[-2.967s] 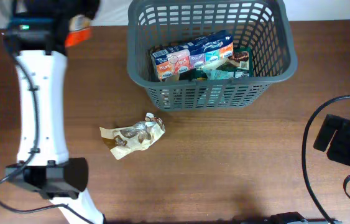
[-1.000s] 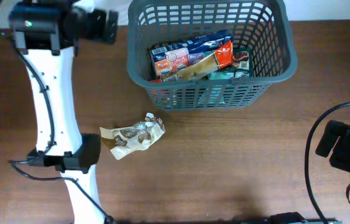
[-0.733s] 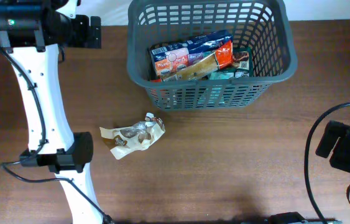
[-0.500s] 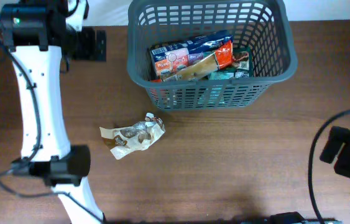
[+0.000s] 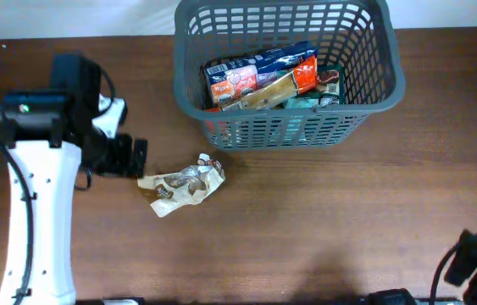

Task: Pack container
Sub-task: 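Lower the left gripper onto the brown Pantree bean bag and grasp it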

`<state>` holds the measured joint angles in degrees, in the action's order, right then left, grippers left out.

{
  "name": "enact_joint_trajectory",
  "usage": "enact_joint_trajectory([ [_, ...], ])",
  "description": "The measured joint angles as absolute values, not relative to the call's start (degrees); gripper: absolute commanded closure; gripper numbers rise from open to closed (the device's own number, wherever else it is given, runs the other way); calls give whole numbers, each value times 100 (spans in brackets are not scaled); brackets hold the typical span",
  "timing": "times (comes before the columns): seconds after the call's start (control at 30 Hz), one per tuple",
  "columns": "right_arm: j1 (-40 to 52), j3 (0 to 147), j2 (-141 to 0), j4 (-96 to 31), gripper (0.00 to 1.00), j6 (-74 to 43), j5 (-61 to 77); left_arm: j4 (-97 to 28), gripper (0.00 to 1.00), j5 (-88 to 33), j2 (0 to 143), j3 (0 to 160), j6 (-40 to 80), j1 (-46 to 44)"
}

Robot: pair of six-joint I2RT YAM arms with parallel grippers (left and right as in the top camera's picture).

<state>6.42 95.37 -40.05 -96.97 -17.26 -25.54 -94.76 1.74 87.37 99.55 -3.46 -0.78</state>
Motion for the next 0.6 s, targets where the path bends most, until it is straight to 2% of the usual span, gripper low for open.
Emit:
enact_joint_trajectory([
  [0.33,642,9227,-3245,-9695,1,-1577,-2609,-7463,4,-416,8420,7059,-864,-78],
  [0.6,814,9164,-3089,-9697,1,-1463,-2626,-6337,5,-939,8420,6545,-2231,-366],
])
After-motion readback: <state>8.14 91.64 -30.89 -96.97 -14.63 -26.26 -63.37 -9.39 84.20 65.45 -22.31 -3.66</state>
